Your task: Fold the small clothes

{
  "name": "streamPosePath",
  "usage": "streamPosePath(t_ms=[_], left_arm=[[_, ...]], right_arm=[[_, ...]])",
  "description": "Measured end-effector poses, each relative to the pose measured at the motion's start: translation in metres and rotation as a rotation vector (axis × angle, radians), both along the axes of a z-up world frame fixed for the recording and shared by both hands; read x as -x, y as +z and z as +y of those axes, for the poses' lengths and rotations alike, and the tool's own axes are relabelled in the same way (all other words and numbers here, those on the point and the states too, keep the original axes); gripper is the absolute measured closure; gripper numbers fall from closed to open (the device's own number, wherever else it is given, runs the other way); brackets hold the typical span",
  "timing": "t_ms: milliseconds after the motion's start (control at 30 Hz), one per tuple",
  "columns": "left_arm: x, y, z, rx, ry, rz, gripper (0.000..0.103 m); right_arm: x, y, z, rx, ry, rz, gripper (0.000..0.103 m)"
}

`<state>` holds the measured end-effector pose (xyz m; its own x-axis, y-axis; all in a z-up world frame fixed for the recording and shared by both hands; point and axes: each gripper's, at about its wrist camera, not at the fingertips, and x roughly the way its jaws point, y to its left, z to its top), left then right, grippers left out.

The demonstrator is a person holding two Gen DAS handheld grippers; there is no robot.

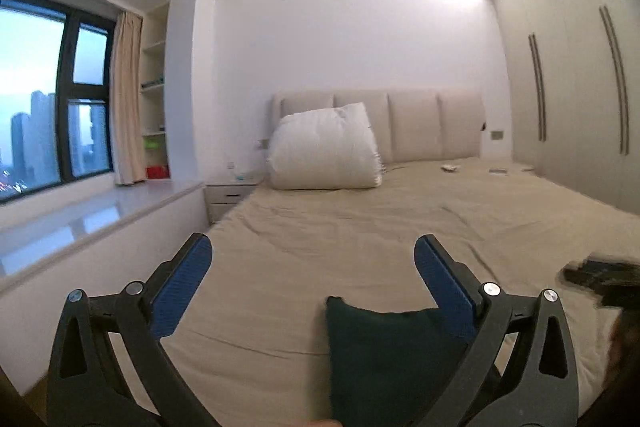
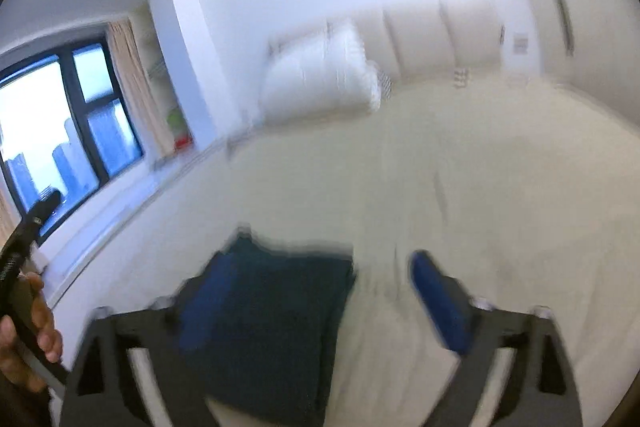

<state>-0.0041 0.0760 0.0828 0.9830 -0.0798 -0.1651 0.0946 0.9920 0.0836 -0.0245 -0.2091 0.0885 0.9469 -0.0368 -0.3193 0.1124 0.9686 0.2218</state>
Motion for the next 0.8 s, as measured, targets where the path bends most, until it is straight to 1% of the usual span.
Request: streamPosePath(t_ms=[67,100,167,200,267,333,433,467,533,600,633,700,767,800], left_arm=[[-0.002,0.016,0.0,-0.037,0.053,0.053,0.0],[-0.001,0.023,0.001,-0.044,0.079,0.064,0.0],[0.007,0.034,0.004,-0.033,0.09,0.04,0.0],[0.013,0.038,0.006,-0.028,0.089,0.032,0.0],[0.026,0.044,0.005,-0.016,0.074,0.019,0.0],[0.032,0.042,0.004,-0.003,0.064,0.039,0.0],[0.029,0.026,0.0,0.014,0.066,0.135,0.0],[0.024,0.013,-0.002,0.013,0.068,0.208,0.0],[0.015,-0.007,-0.006,0.013,0.057,0.299,0.0],[0.003,-0.036,-0.012,-0.001,0.061,0.395,0.0],[0.0,-0.051,-0.014,-0.004,0.047,0.458,0.0],[-0.011,-0.076,-0.014,0.032,0.029,0.553,0.0],[-0.024,-0.099,-0.017,0.046,0.026,0.613,0.0],[-0.03,-0.107,-0.018,0.043,0.029,0.626,0.0]], right_arm=[[0.013,0.022,0.005,0.055,-0.057,-0.091,0.0],[0.018,0.031,0.01,0.083,-0.071,-0.113,0.0],[0.022,0.048,0.019,0.139,-0.089,-0.148,0.0],[0.024,0.055,0.023,0.15,-0.089,-0.159,0.0],[0.026,0.066,0.032,0.141,-0.063,-0.17,0.0],[0.028,0.068,0.035,0.123,-0.028,-0.133,0.0],[0.016,0.059,0.044,0.121,-0.002,-0.03,0.0],[0.011,0.051,0.048,0.136,-0.017,0.012,0.0],[0.003,0.033,0.053,0.154,-0.045,0.1,0.0],[0.001,0.016,0.054,0.136,-0.057,0.159,0.0],[-0.002,0.007,0.054,0.126,-0.069,0.19,0.0],[-0.006,-0.009,0.051,0.105,-0.102,0.252,0.0],[-0.009,-0.025,0.05,0.091,-0.116,0.319,0.0],[-0.009,-0.03,0.05,0.09,-0.117,0.343,0.0]])
